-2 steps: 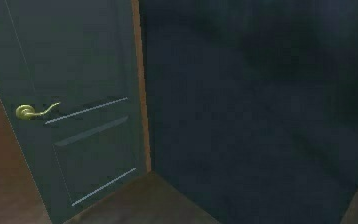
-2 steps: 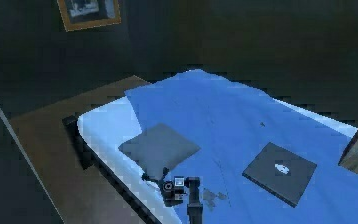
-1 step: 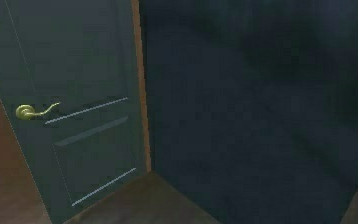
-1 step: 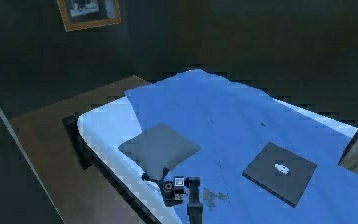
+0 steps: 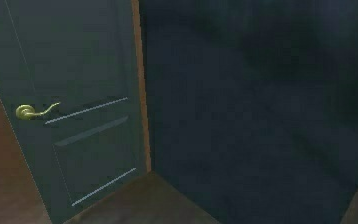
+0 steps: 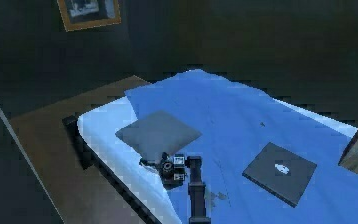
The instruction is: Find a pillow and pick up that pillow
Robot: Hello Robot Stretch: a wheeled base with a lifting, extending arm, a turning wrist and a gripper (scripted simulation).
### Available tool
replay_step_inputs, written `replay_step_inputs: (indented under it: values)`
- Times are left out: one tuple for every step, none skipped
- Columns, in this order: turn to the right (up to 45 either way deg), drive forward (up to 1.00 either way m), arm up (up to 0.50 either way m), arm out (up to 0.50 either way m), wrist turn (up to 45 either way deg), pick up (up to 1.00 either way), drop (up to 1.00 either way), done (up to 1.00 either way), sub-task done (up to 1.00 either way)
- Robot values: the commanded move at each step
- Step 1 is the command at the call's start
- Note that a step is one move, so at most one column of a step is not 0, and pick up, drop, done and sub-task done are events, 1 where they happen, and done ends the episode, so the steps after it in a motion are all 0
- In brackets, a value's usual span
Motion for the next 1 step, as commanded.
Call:
replay_step_inputs:
  values:
    - [0.0,0.00,0.00,0.00,0.0,0.00,0.00,1.00,0.00]
